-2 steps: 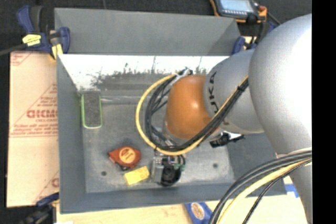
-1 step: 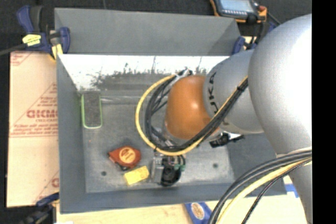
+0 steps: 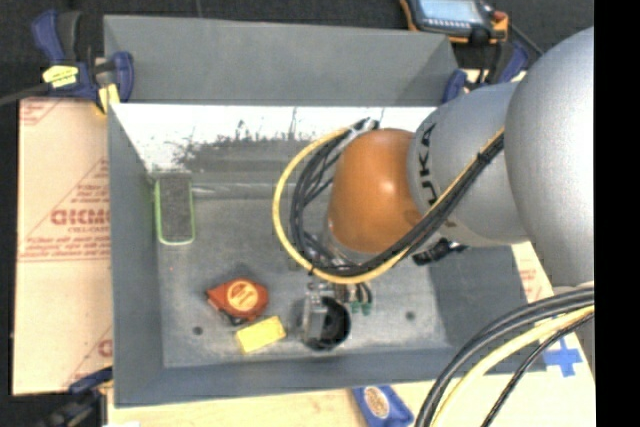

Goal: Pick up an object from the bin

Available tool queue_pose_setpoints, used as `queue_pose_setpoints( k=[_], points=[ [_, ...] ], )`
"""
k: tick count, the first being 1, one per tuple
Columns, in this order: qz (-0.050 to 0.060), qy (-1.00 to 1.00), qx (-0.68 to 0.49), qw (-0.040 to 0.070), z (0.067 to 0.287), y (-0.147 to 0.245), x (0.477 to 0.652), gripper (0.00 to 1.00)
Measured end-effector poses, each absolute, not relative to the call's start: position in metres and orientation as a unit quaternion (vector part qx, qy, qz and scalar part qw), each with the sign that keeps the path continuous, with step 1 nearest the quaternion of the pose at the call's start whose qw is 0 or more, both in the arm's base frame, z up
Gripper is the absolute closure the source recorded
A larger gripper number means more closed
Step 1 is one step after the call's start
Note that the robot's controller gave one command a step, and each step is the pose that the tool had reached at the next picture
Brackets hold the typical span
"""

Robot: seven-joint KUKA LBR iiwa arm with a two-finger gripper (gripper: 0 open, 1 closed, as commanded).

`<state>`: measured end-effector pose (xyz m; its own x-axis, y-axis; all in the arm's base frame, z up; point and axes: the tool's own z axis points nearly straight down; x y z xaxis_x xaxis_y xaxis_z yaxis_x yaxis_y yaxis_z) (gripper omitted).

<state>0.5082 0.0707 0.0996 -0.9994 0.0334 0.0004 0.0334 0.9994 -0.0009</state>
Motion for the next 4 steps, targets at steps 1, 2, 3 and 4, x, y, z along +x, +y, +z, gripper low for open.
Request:
queue_pose_setpoints(
  k=[1,2,3,4],
  points=[
    [0.000,-0.996,0.092,-0.002,0.089,0.041,0.500,0.00],
    [0.000,-0.989,0.151,-0.001,0.083,0.021,0.502,0.00],
    [-0.001,-0.993,0.117,0.000,0.075,0.002,0.492,1.00],
    [-0.001,-0.993,0.116,0.000,0.075,0.002,0.492,1.00]
  ],
)
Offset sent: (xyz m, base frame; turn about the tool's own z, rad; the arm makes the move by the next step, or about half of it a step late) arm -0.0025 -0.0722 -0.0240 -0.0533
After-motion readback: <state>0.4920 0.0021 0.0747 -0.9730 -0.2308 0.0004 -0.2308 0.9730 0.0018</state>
